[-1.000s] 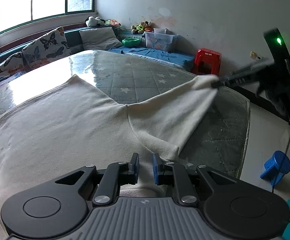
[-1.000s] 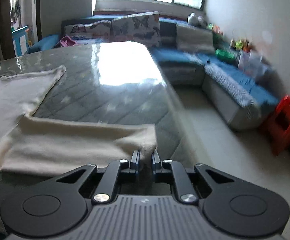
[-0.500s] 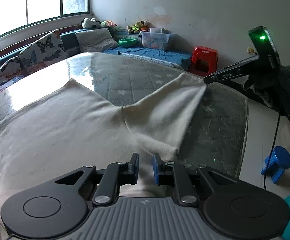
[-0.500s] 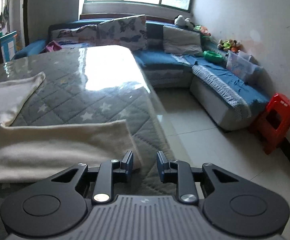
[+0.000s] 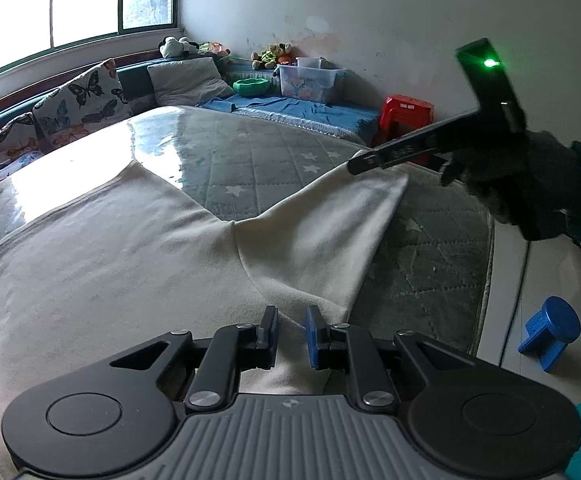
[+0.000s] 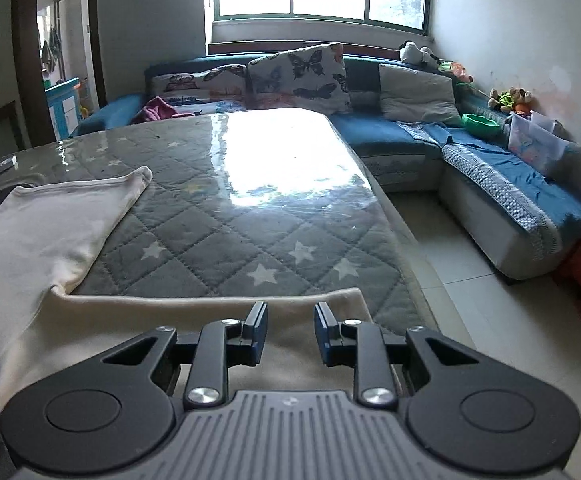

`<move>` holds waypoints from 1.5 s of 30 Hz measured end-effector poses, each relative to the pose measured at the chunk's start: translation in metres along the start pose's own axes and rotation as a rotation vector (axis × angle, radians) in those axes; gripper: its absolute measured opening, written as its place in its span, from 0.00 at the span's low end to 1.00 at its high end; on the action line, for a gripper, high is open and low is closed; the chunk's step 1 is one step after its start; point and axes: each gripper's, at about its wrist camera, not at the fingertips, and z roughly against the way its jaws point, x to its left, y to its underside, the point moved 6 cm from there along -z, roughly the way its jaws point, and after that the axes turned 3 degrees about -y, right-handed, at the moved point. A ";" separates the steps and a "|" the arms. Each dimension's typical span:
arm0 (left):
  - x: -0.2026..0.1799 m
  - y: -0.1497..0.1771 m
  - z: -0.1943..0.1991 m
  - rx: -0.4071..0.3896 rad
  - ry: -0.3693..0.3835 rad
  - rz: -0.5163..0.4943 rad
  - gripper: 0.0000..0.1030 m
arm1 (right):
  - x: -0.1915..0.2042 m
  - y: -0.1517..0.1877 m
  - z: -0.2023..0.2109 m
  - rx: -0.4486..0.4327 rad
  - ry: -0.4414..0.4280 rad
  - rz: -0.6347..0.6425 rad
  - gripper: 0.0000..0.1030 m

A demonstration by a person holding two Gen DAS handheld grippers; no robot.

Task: Fold clothes

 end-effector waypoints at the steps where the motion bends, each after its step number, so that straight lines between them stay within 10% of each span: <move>1: 0.000 0.000 0.000 0.001 0.001 0.001 0.16 | -0.001 0.000 -0.004 0.005 0.008 0.002 0.24; 22: -0.002 0.000 -0.002 -0.001 -0.003 0.004 0.17 | -0.051 0.038 0.033 0.002 0.081 -0.248 0.32; 29: -0.001 0.000 -0.001 -0.003 -0.013 0.005 0.22 | -0.044 0.036 0.030 -0.018 0.082 -0.245 0.10; 45: 0.000 0.000 0.000 -0.011 -0.013 0.008 0.26 | -0.046 0.015 0.046 -0.104 0.063 -0.259 0.07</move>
